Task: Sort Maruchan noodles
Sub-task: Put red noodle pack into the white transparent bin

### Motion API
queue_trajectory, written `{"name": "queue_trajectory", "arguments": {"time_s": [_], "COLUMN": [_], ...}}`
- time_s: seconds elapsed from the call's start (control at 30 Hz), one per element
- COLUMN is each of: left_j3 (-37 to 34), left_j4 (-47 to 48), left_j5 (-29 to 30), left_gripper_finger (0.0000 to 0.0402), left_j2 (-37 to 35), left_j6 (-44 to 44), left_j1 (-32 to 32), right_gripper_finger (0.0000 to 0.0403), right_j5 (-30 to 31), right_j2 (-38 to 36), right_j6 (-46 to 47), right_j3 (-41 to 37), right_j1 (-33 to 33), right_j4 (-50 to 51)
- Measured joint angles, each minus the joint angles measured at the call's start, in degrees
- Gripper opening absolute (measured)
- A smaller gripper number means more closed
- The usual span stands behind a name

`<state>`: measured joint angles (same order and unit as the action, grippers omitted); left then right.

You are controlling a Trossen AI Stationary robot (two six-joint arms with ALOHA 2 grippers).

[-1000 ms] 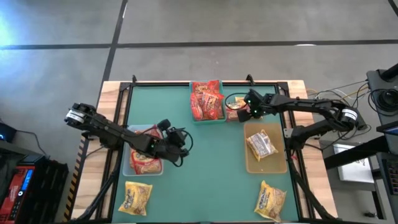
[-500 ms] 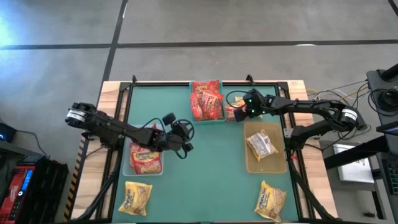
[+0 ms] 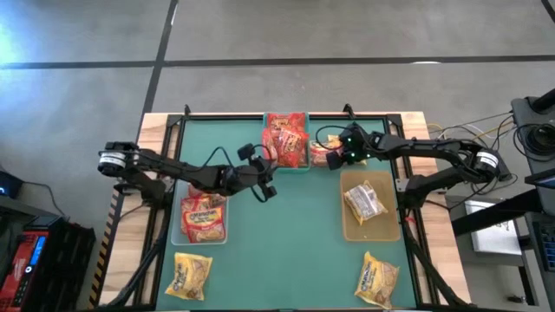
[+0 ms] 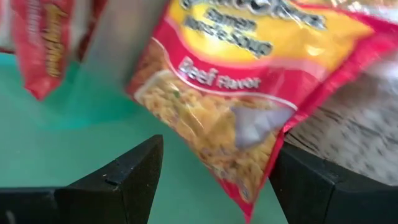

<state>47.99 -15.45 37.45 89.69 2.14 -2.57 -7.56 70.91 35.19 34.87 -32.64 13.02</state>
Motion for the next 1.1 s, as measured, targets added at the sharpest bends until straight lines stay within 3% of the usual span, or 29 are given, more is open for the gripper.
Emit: {"name": "queue_trajectory", "arguments": {"time_s": [0.3,0.47,0.8,1.1], "left_j3": [0.0,0.0,0.0,0.0], "left_j4": [-5.3,-7.7,-7.7,-7.3], "left_j5": [-1.7,-5.4,-5.5,-5.5], "left_gripper_finger": [0.0077,0.0077,0.0077,0.0077], "left_j2": [2.9,3.9,3.9,3.9], "left_j6": [4.9,5.8,6.2,6.2], "left_j1": [2.7,5.0,6.9,6.9], "right_gripper_finger": [0.026,0.026,0.0254,0.0229], "right_j5": [-1.2,-4.6,-7.2,-9.2], "right_j2": [0.7,2.9,12.9,12.7], "right_j6": [6.8,8.6,9.1,7.8], "right_j3": [-1.1,-3.0,-3.0,-1.9], "right_j1": [-1.3,-1.3,-2.5,-4.4], "right_j4": [2.8,-5.6,-21.4,-22.4]}}
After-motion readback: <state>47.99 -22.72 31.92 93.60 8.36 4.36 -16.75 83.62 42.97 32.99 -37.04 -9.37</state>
